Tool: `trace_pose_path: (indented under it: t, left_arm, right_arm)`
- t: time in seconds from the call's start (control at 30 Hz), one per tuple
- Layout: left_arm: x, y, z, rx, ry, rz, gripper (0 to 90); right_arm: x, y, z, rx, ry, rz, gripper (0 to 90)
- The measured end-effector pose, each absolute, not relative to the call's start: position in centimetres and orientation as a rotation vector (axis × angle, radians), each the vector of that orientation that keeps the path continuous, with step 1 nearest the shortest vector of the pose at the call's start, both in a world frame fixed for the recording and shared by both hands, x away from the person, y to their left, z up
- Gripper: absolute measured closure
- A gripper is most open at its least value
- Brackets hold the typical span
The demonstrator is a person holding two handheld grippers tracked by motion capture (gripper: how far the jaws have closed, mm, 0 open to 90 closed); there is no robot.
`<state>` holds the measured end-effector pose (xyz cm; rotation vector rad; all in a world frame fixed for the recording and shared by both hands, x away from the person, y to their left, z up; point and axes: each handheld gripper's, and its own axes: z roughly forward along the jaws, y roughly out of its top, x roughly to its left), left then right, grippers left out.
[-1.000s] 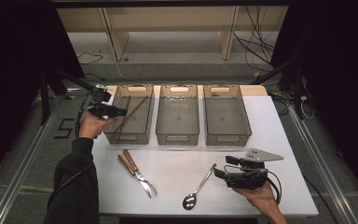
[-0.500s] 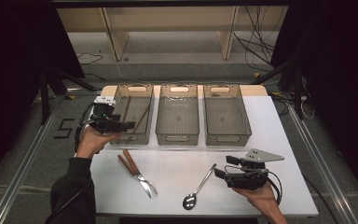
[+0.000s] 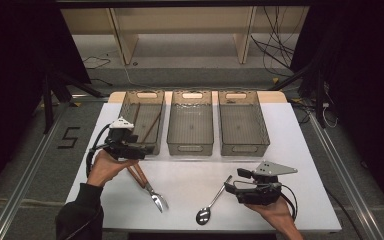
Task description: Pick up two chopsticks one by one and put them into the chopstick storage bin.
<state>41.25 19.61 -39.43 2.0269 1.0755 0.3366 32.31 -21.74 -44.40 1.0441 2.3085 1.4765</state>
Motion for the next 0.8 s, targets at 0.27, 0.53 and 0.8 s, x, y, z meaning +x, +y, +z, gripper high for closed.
trace_pose_path:
  t: [0.27,0.53,0.8]
  left_arm:
    - [39.6,17.0,-40.1,2.036,1.045,0.323,17.3]
    - [38.7,14.7,-41.4,2.065,1.047,0.302,16.4]
    - [38.2,13.3,-42.2,2.047,1.051,0.306,16.2]
  right_arm:
    - [32.3,-22.3,-44.6,1.070,2.277,1.462,27.7]
    - [32.4,-22.8,-44.8,1.085,2.256,1.439,27.7]
    - [32.4,-23.6,-45.1,1.115,2.224,1.421,27.7]
